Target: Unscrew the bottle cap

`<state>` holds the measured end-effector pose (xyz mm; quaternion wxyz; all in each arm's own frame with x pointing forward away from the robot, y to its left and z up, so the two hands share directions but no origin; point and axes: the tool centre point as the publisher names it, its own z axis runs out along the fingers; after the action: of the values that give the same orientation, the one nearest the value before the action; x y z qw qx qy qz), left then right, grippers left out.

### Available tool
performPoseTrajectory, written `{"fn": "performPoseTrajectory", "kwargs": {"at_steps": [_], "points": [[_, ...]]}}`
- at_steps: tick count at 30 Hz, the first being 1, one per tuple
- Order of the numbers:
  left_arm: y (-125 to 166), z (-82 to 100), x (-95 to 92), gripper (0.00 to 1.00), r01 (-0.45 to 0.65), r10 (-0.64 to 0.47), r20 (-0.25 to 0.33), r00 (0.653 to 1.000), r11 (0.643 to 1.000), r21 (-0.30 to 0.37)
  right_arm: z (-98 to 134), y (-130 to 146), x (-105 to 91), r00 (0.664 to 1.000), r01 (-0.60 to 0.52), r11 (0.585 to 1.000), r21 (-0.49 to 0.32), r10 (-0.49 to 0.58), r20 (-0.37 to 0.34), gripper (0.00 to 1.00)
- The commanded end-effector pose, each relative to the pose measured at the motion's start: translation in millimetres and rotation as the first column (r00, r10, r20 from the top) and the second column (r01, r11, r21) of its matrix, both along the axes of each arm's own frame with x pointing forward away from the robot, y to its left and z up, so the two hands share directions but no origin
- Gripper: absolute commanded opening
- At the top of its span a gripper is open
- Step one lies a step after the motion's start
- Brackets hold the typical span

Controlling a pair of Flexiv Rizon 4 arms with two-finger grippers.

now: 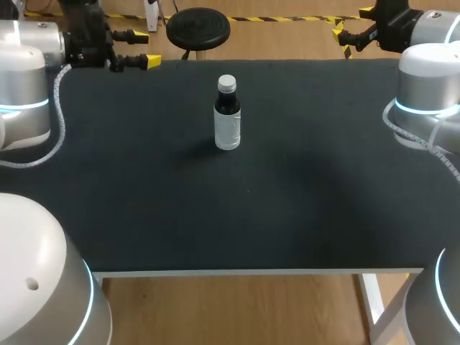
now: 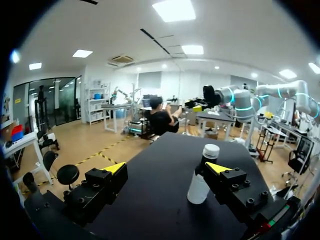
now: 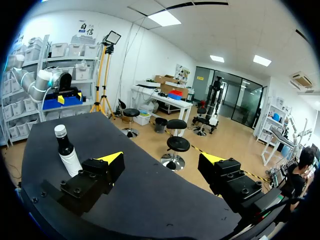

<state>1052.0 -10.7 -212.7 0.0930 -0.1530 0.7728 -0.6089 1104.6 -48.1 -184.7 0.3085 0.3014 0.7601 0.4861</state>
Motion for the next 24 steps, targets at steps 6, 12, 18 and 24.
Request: {"fn": "performPoseTrajectory", "kwargs": {"at_steps": [6,12,18,24], "points": [[-7,-20.3,2.1,1.0,0.203,-0.202,0.012,0.979,0.978,-0.053,0,-1,-0.1,1.0,-0.002,1.0,0.002,0.002,0.001,1.0],[-23,-28.3,-2.6,1.0,0.267,-0.265,0.035,0.964,0.961,-0.071,0,-1,-0.1,1.0,-0.002,1.0,0.002,0.002,0.001,1.0],[-39,-34.6,-7.4,1.0,0.318,-0.316,0.035,0.948,0.943,-0.093,0,-1,-0.1,1.0,-0.002,1.0,0.002,0.002,0.001,1.0],[-50,-41.0,-14.5,1.0,0.354,-0.353,0.025,0.935,0.93,-0.105,0,-1,-0.1,1.0,-0.002,1.0,0.002,0.002,0.001,1.0]]}}
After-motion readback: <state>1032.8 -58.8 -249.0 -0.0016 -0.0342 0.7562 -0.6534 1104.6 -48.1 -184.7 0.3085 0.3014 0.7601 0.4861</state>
